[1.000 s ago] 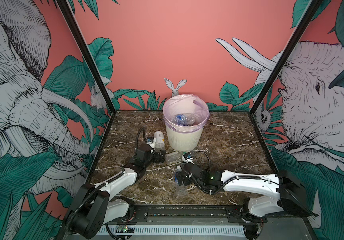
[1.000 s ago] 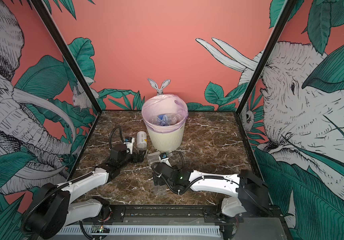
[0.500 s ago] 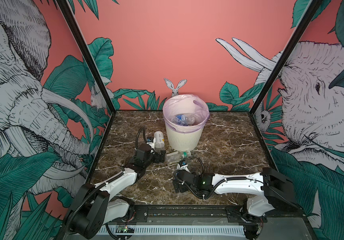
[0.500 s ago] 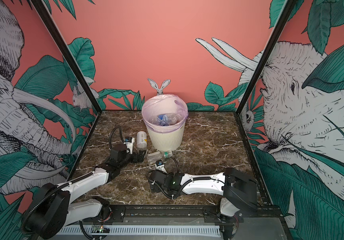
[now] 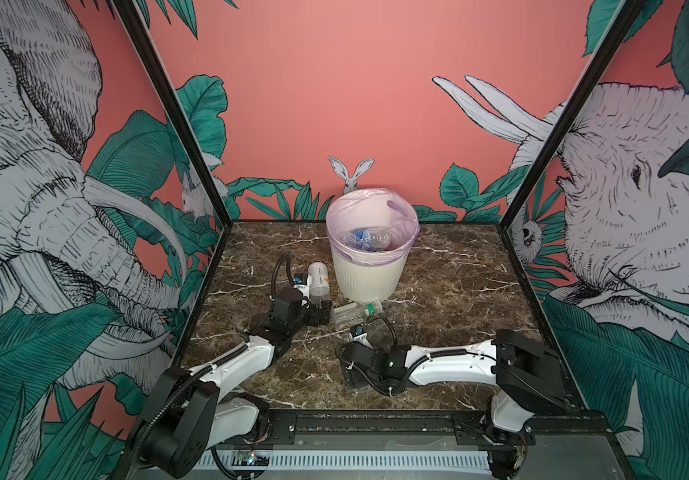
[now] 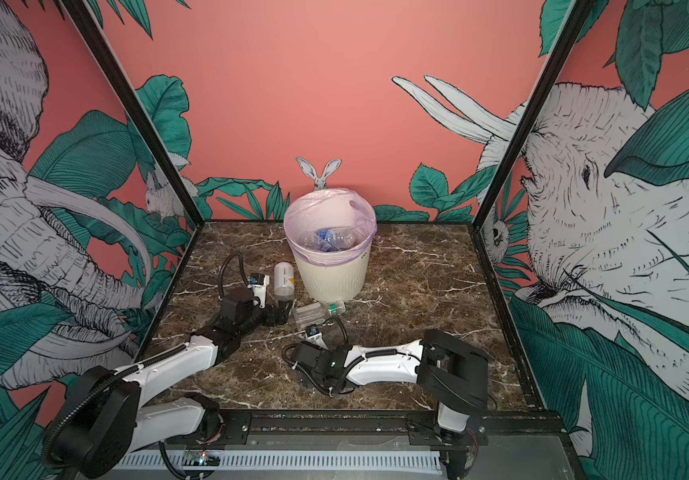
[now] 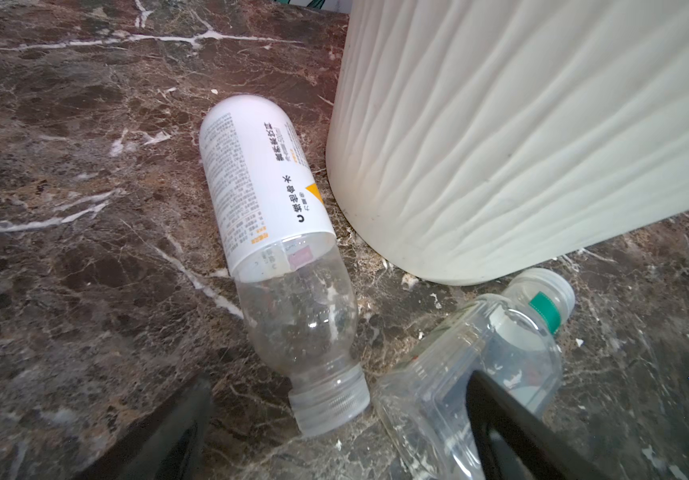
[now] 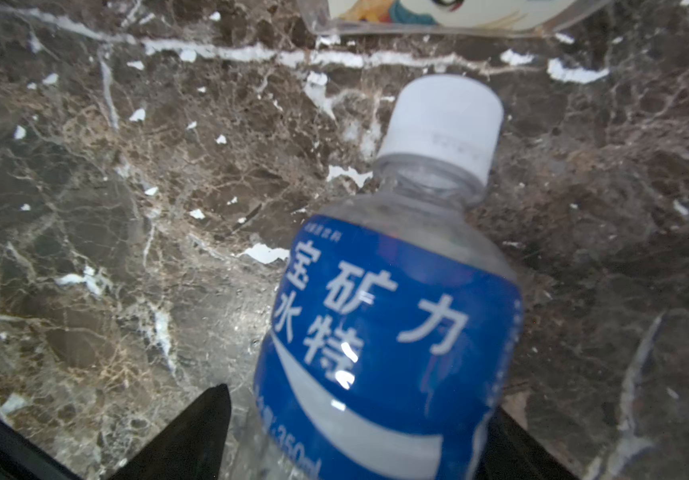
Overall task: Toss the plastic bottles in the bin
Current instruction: 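Close the right gripper on the blue-labelled water bottle and lift it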
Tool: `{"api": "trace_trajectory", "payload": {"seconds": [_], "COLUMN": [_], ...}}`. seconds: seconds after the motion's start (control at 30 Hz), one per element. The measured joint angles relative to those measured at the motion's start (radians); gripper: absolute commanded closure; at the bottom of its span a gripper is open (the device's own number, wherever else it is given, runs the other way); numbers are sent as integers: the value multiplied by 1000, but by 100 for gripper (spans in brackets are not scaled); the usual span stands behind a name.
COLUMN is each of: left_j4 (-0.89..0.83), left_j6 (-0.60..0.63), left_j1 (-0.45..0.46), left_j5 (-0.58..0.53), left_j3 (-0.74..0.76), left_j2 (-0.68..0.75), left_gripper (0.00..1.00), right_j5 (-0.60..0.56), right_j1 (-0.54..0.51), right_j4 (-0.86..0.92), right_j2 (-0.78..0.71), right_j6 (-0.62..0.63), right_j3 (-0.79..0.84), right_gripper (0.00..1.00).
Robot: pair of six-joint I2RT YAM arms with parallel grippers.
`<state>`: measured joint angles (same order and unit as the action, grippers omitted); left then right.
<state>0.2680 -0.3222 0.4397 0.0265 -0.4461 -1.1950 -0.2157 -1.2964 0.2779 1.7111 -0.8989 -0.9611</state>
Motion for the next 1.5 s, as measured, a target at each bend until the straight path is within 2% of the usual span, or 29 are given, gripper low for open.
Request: {"api": "trace_trajectory", "payload": {"seconds": [0.3, 0.37, 0.63, 0.73, 1.0, 1.5], "left_j4": [0, 0, 1, 5, 8, 8], "left_j6": [0, -1, -7, -10, -12, -15], "left_j1": [0, 0, 0, 0, 0, 0], "left_j5": [6, 8, 16, 18, 19, 22], "left_j3": [0, 0, -4, -6, -8, -10], "left_j2": [-8, -13, -27, -36, -44, -48], "left_gripper": [4, 4, 4, 4, 4, 4], "right_j5": [19, 19, 9, -3, -98, -375], "right_j1": [-4, -6, -9, -12, -26, -40], "right_j4": [32, 40, 54, 60, 74, 52], "right_j2": [22, 24, 27, 23, -94, -508], "right_j6": [-3, -3, -5, -5, 8, 46], "right_j3": [-11, -11, -23, -23, 57, 278], "right_gripper": [14, 17, 41, 55, 58, 60]}}
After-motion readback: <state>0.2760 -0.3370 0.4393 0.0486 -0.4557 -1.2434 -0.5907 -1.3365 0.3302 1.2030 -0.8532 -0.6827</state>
